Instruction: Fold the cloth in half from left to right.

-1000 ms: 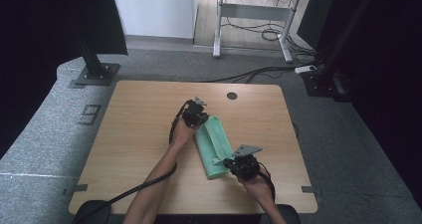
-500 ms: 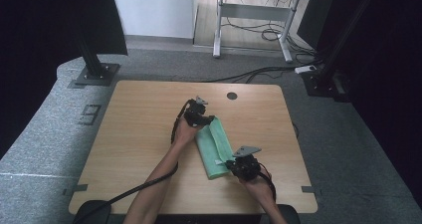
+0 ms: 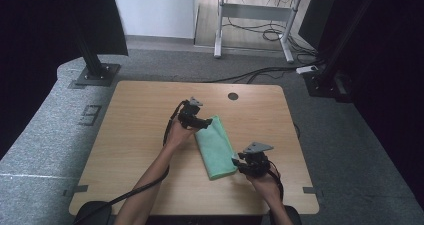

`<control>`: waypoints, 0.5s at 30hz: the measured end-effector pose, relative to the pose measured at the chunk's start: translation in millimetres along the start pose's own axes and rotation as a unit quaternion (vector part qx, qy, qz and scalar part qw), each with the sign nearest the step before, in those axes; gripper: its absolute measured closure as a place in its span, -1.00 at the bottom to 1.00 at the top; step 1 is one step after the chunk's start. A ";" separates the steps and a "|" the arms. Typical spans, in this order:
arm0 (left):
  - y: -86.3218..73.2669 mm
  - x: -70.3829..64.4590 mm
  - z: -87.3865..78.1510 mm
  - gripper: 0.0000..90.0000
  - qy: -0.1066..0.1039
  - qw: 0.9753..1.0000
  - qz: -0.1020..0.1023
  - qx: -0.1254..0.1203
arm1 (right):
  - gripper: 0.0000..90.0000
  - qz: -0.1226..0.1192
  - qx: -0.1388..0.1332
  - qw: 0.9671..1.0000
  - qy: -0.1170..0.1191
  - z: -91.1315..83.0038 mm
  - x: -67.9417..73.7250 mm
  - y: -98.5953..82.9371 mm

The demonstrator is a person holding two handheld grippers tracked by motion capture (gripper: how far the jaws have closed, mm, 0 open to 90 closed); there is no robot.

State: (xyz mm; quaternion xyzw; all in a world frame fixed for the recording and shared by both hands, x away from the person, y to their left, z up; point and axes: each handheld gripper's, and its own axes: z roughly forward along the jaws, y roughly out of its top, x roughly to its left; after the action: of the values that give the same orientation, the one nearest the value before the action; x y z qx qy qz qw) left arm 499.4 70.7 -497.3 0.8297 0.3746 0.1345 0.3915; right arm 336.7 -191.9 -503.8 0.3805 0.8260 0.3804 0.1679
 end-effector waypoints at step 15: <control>-44.1 -27.2 -11.7 -0.71 -0.021 0.999 0.031 0.035 | -0.06 -0.015 0.055 0.998 -0.021 25.9 -12.8 -4.4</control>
State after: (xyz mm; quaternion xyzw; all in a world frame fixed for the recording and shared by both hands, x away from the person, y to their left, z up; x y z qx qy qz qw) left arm 452.0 75.5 -520.9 0.8568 0.3450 0.1153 0.3656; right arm 357.5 -190.4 -524.2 0.3851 0.8474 0.3237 0.1699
